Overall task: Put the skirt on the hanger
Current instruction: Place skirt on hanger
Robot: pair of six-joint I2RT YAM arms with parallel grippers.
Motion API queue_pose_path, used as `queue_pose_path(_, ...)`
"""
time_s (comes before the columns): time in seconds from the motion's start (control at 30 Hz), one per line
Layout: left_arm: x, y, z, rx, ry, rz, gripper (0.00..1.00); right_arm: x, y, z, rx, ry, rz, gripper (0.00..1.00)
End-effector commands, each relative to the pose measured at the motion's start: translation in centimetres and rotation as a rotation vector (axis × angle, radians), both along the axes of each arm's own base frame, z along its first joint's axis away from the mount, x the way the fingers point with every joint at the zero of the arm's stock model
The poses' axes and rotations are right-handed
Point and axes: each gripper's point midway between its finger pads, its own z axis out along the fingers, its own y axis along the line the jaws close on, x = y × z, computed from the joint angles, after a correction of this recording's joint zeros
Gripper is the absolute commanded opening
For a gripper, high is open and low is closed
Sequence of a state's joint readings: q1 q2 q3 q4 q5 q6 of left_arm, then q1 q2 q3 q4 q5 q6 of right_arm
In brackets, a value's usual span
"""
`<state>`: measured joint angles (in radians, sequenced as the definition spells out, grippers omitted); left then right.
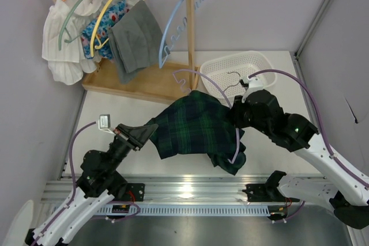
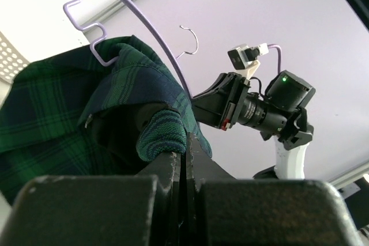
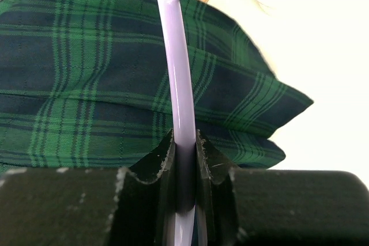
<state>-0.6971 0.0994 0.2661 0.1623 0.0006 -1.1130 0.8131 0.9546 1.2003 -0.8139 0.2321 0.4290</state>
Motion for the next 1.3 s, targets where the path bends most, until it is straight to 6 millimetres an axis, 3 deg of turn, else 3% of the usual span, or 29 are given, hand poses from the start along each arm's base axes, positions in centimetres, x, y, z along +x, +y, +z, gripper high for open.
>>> queue_pose_path(0.0, -0.8, 3.9, 6.4, -0.102, -0.147, 0.143, 0.0, 1.8, -3.1, 1.0, -0.063, -0.086, -0.139, 0.0)
queue_pose_path(0.2, -1.4, 4.5, 7.4, -0.098, -0.163, 0.156, 0.0, 1.8, -2.8, -0.2, -0.082, -0.058, -0.13, 0.0)
queue_pose_path(0.57, -1.6, 4.9, 7.4, -0.098, -0.156, 0.166, 0.0, 1.9, -2.8, 0.3, -0.071, -0.075, -0.131, 0.0)
queue_pose_path(0.9, -2.9, 7.1, 9.3, -0.092, -0.194, 0.226, 0.0, 2.4, -3.2, -2.1, -0.111, -0.045, -0.15, 0.0)
queue_pose_path(1.17, -3.2, 7.6, 9.3, -0.08, -0.184, 0.24, 0.0, 2.5, -2.8, -2.9, -0.101, -0.036, -0.143, 0.0)
queue_pose_path(1.27, -3.5, 8.0, 9.7, -0.086, -0.195, 0.251, 0.0, 2.6, -3.1, -4.2, -0.124, -0.012, -0.147, 0.0)
